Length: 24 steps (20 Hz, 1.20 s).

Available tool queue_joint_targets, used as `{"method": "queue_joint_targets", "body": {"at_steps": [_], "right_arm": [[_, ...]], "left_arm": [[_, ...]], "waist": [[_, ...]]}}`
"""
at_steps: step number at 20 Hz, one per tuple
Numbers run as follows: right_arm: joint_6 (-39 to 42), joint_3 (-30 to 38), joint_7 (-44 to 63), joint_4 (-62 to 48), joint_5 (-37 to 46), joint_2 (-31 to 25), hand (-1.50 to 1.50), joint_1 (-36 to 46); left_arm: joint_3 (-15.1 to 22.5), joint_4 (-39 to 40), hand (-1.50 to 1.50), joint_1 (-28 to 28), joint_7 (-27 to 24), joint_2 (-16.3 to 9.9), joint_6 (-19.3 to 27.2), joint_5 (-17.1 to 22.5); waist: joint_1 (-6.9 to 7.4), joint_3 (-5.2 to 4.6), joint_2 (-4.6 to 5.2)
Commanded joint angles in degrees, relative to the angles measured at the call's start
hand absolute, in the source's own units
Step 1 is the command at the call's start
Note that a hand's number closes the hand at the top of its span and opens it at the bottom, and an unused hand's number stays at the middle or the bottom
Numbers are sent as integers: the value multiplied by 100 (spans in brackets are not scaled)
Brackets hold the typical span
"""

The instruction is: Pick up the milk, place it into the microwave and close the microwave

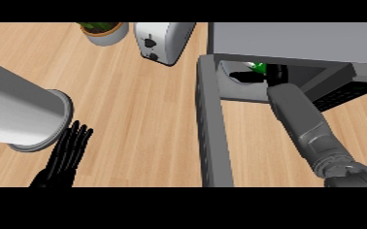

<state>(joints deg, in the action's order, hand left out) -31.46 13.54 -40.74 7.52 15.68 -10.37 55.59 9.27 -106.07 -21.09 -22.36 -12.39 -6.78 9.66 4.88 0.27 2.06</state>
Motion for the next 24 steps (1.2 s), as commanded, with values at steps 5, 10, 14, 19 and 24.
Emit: {"method": "queue_joint_targets", "body": {"at_steps": [5,10,14,19,24], "right_arm": [[855,447,-980,67,-467,-43,-150,-852],[1045,479,-1173,59,-515,82,-150,-1006],[1946,511,-1348,16,-625,110,-150,-1287],[2282,517,-1489,275,-763,255,-150,-1625],[3041,474,-2041,672,-942,364,-150,-2476]], "left_arm": [[120,-228,-150,-310,-140,-17,-117,-48],[-39,-218,-150,-75,95,-58,-160,64],[412,-52,-150,322,430,383,324,-456],[261,334,-150,484,269,331,105,-382],[226,118,-150,484,421,362,117,-298]], "waist": [[-164,-7,-87],[-230,-13,-114],[-314,-12,-126],[-412,-22,-175],[-527,-28,-219]]}}
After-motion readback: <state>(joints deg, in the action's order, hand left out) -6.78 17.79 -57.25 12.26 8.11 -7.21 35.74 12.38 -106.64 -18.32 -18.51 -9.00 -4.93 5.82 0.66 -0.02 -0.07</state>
